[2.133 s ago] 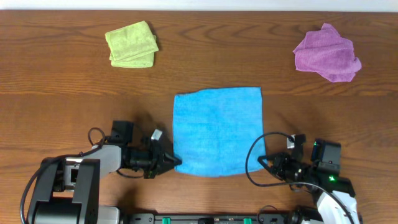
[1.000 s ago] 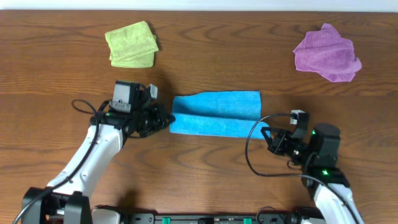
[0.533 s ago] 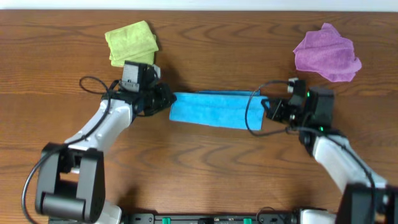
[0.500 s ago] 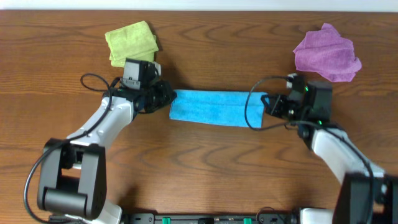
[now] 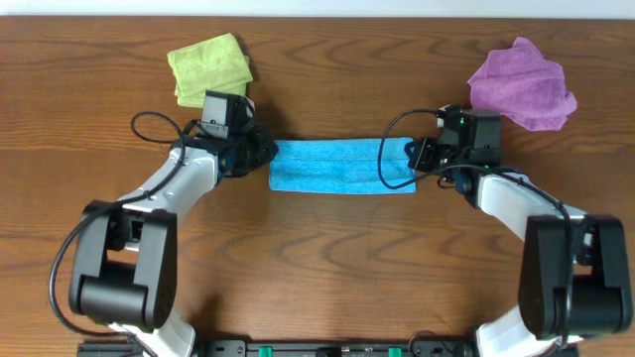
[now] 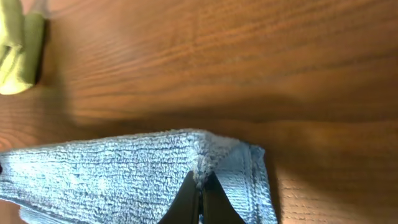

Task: Fold the cloth
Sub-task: 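Hold the folded strip with both grippers and fold the right end leftward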

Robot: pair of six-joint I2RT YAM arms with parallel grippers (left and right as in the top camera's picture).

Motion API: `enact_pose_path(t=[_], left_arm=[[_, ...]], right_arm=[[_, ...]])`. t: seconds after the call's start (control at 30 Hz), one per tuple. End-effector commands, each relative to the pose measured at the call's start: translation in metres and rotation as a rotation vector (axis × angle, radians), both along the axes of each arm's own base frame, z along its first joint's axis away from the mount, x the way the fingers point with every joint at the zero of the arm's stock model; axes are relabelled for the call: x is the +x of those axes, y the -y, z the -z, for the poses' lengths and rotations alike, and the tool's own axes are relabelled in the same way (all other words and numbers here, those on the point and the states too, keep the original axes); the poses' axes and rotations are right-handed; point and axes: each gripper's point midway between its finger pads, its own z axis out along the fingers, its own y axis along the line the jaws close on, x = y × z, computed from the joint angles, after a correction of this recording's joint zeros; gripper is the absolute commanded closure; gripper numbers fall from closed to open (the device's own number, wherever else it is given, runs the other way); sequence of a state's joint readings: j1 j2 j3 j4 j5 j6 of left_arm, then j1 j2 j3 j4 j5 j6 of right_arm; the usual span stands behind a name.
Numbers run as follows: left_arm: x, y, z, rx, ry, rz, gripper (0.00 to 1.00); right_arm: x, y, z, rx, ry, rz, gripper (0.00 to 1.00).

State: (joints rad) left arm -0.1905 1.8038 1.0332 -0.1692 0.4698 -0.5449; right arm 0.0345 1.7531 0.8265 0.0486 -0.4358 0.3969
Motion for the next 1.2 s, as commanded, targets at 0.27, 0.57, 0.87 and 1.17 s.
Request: enact_pose_path(t=[0.27, 0.57, 0.87, 1.17], left_arm=[[0.010, -0.013, 0.024, 0.074, -0.004, -0.007, 0.93], [0.009, -0.013, 0.018, 0.090, 0.030, 0.040, 0.55], [0.015, -0.023, -0.036, 0.135, 0.141, 0.040, 0.91], [0.010, -0.013, -0.047, 0.137, 0.142, 0.048, 0.94]], right_arm=[[0.005, 0.010, 0.004, -0.086, 0.003, 0.018, 0.88], [-0.006, 0.012, 0.006, -0.094, -0.046, 0.019, 0.60], [-0.015, 0.017, -0.042, -0.111, 0.017, 0.042, 0.48], [-0.047, 0.028, -0.061, -0.063, -0.077, 0.119, 0.32]])
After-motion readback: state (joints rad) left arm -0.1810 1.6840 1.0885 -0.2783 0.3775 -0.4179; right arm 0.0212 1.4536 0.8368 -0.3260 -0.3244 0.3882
